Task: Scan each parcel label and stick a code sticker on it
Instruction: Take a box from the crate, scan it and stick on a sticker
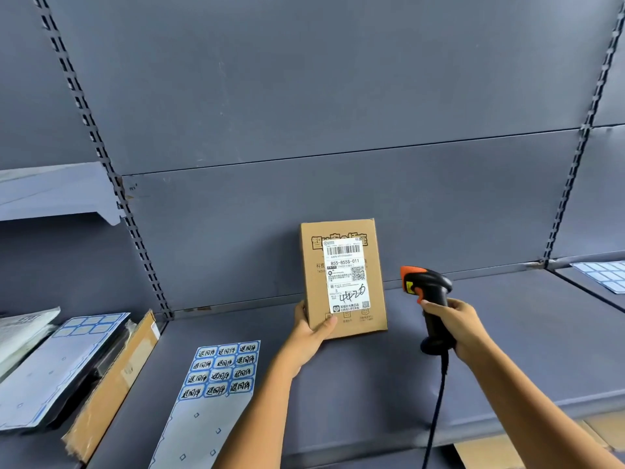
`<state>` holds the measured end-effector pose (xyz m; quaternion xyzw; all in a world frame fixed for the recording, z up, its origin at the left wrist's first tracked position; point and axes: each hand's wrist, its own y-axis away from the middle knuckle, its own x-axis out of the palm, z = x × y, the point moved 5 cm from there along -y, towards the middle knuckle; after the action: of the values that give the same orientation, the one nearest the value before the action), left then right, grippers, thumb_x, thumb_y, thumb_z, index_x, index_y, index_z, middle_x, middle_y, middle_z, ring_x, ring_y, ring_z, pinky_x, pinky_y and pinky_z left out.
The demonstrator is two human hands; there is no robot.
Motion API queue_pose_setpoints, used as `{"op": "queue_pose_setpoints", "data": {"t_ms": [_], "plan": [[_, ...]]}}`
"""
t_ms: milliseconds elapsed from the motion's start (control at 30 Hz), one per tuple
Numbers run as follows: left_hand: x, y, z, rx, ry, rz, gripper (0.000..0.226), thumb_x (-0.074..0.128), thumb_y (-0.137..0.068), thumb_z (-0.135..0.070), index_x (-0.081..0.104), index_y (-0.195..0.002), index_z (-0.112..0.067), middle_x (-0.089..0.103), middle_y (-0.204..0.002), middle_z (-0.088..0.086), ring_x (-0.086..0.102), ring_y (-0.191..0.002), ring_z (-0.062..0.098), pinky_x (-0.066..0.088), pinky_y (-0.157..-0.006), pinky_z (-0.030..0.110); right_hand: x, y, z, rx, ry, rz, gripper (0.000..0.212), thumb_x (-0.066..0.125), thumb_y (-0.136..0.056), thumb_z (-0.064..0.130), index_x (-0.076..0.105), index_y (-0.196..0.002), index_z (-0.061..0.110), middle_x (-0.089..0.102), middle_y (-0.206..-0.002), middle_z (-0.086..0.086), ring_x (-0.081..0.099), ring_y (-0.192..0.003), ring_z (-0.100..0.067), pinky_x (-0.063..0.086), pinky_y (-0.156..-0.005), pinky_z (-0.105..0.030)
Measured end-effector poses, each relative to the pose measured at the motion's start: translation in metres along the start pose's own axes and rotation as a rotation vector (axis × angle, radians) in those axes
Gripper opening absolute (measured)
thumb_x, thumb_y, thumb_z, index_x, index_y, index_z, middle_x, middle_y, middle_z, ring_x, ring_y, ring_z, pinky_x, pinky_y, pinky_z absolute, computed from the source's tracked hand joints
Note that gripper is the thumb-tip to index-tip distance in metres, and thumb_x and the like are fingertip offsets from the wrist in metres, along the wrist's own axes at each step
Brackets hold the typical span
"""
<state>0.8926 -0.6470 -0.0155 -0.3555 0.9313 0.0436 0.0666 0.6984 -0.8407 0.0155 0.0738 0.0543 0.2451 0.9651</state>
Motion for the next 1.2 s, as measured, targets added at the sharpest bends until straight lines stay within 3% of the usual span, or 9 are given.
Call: {"op": "queue_pose_setpoints", "data": {"t_ms": [233, 400, 533, 667, 767, 833, 900, 1033, 1200], "plan": [[0.002, 0.002, -0.004, 0.017, -0.01, -0.025, 0.071, 0.062, -0.088, -0.034, 0.015, -0.141, -0.027, 0.051, -0.121, -0.015, 0.046, -0.116, 0.007, 0.032, -0.095, 0.026, -0.003, -0.017, -0.02, 0.011, 0.144, -0.035, 0.026, 0.07, -0.082, 0.02, 0.059, -0.084, -0.003, 0.055, -0.074, -0.014, 0.05, -0.065, -0.025, 0.042, -0.063, -0.035], [0.002, 0.0, -0.003, 0.015, -0.018, -0.029, 0.074, 0.063, -0.087, -0.035, 0.015, -0.143, -0.026, 0.051, -0.115, -0.022, 0.046, -0.115, 0.006, 0.033, -0.095, 0.027, -0.003, -0.02, -0.018, -0.043, 0.428, -0.079, 0.032, 0.065, -0.083, 0.03, 0.057, -0.093, 0.001, 0.06, -0.08, -0.012, 0.055, -0.072, -0.023, 0.041, -0.055, -0.03], [0.003, 0.002, -0.004, 0.014, -0.011, -0.039, 0.075, 0.064, -0.087, -0.035, 0.015, -0.143, -0.026, 0.051, -0.116, -0.021, 0.046, -0.116, 0.008, 0.032, -0.096, 0.027, -0.005, -0.021, -0.018, -0.04, 0.609, -0.185, 0.05, 0.061, -0.085, 0.04, 0.05, -0.111, -0.001, 0.059, -0.111, -0.019, 0.051, -0.107, -0.039, 0.039, -0.089, -0.039], [0.004, 0.007, -0.007, 0.017, -0.012, -0.061, 0.074, 0.064, -0.087, -0.034, 0.016, -0.143, -0.026, 0.052, -0.119, -0.016, 0.046, -0.115, 0.008, 0.033, -0.095, 0.026, -0.007, -0.008, -0.014, -0.059, 0.691, -0.244, 0.067, 0.059, -0.086, 0.046, 0.039, -0.132, 0.002, 0.043, -0.132, -0.02, 0.034, -0.124, -0.04, 0.032, -0.099, -0.042], [0.004, 0.012, -0.01, 0.016, 0.009, -0.063, 0.069, 0.065, -0.087, -0.032, 0.021, -0.14, -0.023, 0.053, -0.116, -0.019, 0.049, -0.111, 0.004, 0.034, -0.094, 0.024, -0.001, 0.005, 0.003, -0.277, 0.639, -0.281, 0.064, 0.061, -0.087, 0.037, 0.036, -0.138, 0.008, 0.04, -0.137, -0.016, 0.029, -0.128, -0.038, 0.029, -0.103, -0.044], [0.005, 0.016, -0.012, 0.004, 0.028, -0.038, 0.073, 0.069, -0.081, -0.041, 0.028, -0.137, -0.019, 0.056, -0.12, -0.014, 0.052, -0.112, 0.003, 0.037, -0.095, 0.023, 0.011, 0.009, 0.015, -0.398, 0.474, -0.161, 0.055, 0.061, -0.088, 0.031, 0.041, -0.136, 0.011, 0.048, -0.132, -0.011, 0.037, -0.127, -0.032, 0.033, -0.102, -0.041], [0.006, 0.021, -0.009, -0.036, 0.07, -0.008, 0.081, 0.074, -0.073, -0.052, 0.036, -0.135, -0.017, 0.06, -0.124, -0.007, 0.056, -0.115, 0.008, 0.044, -0.099, 0.028, 0.029, 0.015, 0.025, -0.377, 0.261, 0.052, 0.051, 0.059, -0.091, 0.03, 0.041, -0.137, 0.015, 0.051, -0.129, -0.003, 0.047, -0.122, -0.02, 0.037, -0.099, -0.031], [0.004, 0.036, -0.009, -0.085, 0.168, 0.008, 0.048, 0.069, -0.083, -0.04, 0.054, -0.121, -0.016, 0.068, -0.114, 0.002, 0.066, -0.099, 0.015, 0.055, -0.08, 0.029, 0.059, 0.03, 0.032, -0.29, 0.041, 0.37, 0.043, 0.052, -0.096, 0.029, 0.041, -0.138, 0.026, 0.059, -0.126, 0.002, 0.058, -0.111, -0.011, 0.043, -0.089, -0.025], [-0.002, 0.059, -0.013, -0.081, 0.103, -0.034, 0.049, 0.066, -0.071, -0.048, 0.063, -0.108, -0.017, 0.073, -0.094, -0.001, 0.07, -0.076, 0.017, 0.051, -0.061, 0.023, 0.077, 0.039, 0.017, -0.19, -0.097, 0.427, 0.042, 0.047, -0.098, 0.019, 0.041, -0.137, 0.032, 0.067, -0.111, 0.004, 0.065, -0.098, -0.014, 0.054, -0.068, -0.028]]}}
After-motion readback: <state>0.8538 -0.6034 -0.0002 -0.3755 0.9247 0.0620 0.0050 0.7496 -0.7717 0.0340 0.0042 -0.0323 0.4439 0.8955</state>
